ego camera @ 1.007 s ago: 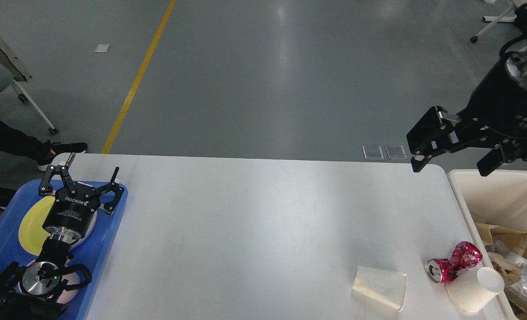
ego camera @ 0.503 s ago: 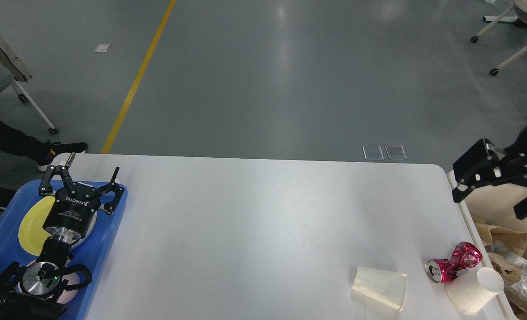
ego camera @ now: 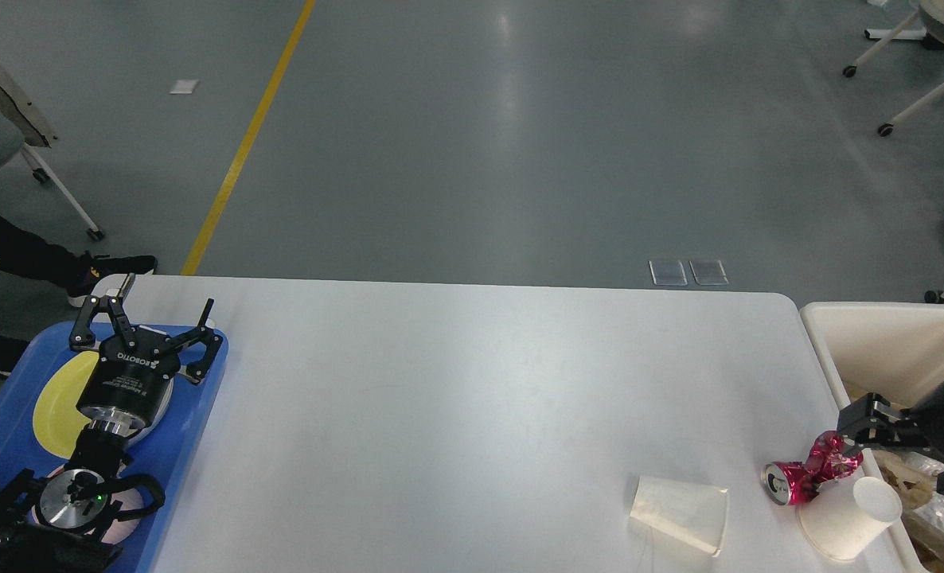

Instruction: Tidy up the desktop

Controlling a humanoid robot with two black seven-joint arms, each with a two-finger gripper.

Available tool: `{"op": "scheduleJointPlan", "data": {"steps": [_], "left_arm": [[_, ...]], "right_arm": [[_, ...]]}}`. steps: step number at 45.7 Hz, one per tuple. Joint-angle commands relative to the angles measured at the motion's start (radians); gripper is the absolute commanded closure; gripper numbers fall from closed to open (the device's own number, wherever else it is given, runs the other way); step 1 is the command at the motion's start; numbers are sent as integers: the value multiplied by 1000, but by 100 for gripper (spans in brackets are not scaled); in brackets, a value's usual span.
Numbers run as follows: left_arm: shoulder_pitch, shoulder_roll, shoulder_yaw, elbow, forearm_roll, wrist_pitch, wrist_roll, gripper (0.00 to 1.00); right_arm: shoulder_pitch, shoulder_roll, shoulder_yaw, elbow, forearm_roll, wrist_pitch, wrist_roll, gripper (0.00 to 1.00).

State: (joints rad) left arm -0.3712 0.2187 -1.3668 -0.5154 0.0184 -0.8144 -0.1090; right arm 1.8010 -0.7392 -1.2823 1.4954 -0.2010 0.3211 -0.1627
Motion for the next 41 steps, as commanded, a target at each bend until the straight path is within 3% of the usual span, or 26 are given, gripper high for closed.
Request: {"op": "scheduleJointPlan", "data": {"steps": [1,14,41], "left_arm": [[0,-1,0,0,0,0,0,3],[0,-1,0,0,0,0,0,3],[0,-1,0,0,0,0,0,3]], "right_arm": [[-150,-6,92,-67,5,-77,0,3],[-397,4,251,-221,3,-88,0,3],[-450,9,271,-264,12,-123,0,3]]}}
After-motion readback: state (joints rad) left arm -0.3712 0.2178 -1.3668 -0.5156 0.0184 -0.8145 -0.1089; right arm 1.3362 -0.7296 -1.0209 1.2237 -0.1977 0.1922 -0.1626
